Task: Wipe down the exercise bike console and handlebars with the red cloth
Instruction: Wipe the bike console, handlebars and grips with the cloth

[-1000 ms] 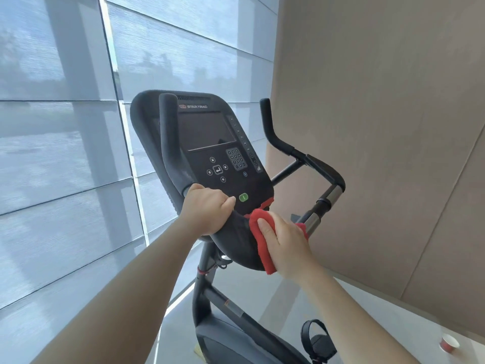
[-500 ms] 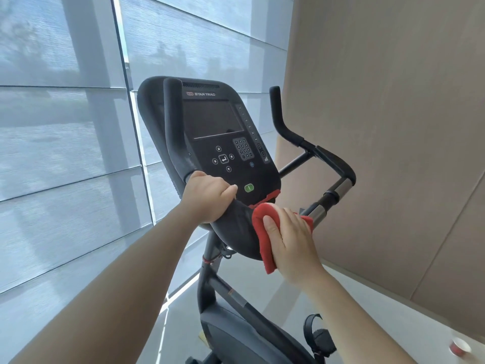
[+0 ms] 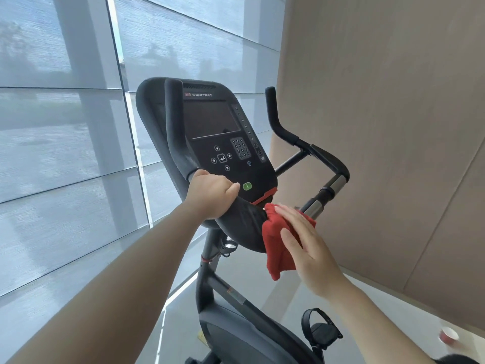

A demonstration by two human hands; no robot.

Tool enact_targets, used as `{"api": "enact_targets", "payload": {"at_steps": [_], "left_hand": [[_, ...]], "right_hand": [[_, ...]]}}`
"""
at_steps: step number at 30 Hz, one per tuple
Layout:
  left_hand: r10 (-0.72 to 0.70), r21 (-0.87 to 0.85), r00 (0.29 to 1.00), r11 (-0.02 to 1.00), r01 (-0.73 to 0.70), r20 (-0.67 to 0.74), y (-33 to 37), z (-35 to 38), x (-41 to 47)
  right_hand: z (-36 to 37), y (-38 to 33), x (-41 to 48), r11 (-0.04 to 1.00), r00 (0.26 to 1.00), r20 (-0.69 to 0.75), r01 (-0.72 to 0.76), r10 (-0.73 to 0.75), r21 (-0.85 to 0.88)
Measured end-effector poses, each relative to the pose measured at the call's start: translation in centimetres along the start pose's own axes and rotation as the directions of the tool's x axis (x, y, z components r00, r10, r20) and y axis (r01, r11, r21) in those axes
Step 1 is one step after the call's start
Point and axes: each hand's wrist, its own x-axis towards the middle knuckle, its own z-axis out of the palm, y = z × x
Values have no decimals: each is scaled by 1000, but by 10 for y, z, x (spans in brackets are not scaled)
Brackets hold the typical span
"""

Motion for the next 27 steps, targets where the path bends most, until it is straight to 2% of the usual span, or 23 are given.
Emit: {"api": "enact_targets", "payload": {"at_steps": [4,9,13,16,21,27], "left_hand": [[31,-29,999,999,-31,21,3,-1,-2],[110,-198,993,975,-99,43,-13,-4,5],[232,-127,973,965,-230,8,-49,-20,12],[305,-56,952,951,-305,9,-80,-19,23],[312,-96,942,941,-324,-123,-95,0,31],[307,-148,924,927,-344,-227,-94,7,30]], "right_hand": [[17,-4,5,980,990,-90,-119,105,-161],[26,-8,3,982,974,-198,-140,113,-130],[35,-20,6,979,944,-291,-187,157,-78],[42,-37,18,959,919,-337,-258,207,-115],[57,-68,54,911,918,-336,-308,209,-275],[89,-96,90,877,913,-373,-310,167,-366]]}}
